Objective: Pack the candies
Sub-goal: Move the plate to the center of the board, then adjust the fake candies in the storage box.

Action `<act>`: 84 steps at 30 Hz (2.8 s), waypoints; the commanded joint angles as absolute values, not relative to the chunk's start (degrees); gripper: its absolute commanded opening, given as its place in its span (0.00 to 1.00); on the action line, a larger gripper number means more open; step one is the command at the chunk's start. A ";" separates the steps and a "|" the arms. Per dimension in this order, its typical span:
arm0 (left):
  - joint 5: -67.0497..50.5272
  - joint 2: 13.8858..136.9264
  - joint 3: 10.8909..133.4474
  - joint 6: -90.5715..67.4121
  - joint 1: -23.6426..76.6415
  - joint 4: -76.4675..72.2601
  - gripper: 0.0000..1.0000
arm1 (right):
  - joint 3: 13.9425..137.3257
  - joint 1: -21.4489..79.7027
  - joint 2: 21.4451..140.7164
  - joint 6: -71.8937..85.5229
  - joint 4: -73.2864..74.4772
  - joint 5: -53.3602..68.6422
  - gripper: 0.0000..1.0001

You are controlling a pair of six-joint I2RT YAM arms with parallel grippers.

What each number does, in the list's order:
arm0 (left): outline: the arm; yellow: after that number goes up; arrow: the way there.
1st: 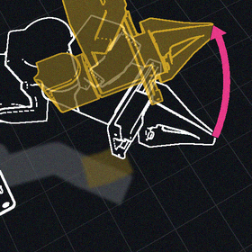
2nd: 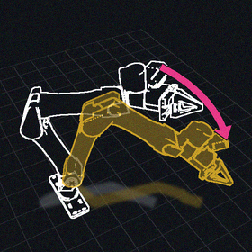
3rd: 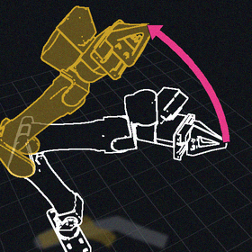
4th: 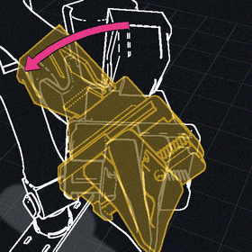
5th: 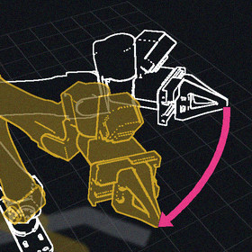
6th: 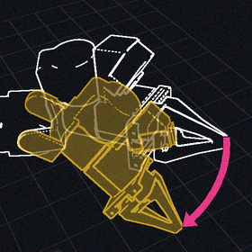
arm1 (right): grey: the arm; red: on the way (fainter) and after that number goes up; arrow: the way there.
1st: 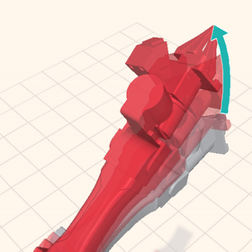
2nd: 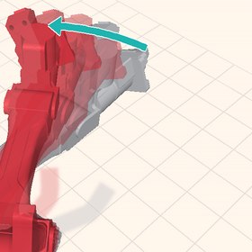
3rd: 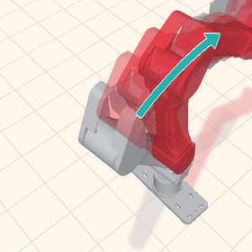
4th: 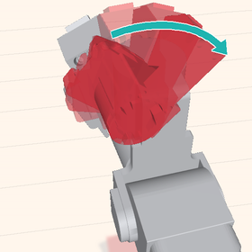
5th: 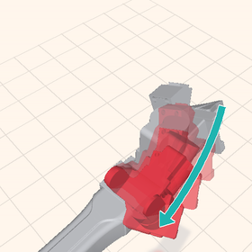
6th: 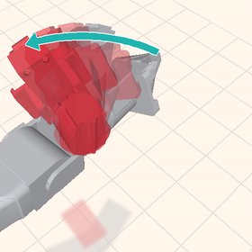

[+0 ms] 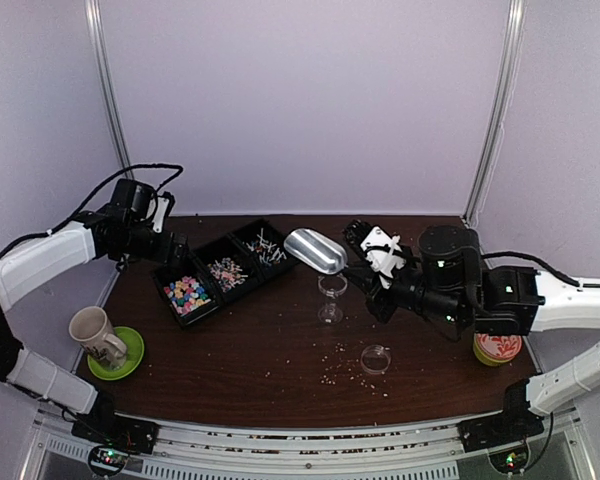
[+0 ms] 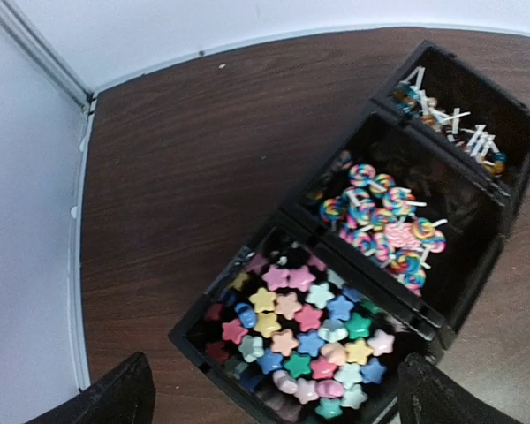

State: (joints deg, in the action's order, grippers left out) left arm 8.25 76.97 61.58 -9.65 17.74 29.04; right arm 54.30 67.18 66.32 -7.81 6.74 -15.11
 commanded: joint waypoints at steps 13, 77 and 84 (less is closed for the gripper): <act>6.41 99.53 74.82 -4.53 10.65 37.11 0.96 | 53.32 66.32 64.02 -3.33 7.34 -15.05 0.00; -8.62 104.49 69.52 -10.28 20.87 39.14 0.02 | 63.96 66.36 68.15 -4.17 18.28 -11.78 0.00; -9.97 105.53 69.16 -10.40 20.92 38.82 0.00 | 64.18 66.40 68.11 -4.40 18.58 -11.51 0.00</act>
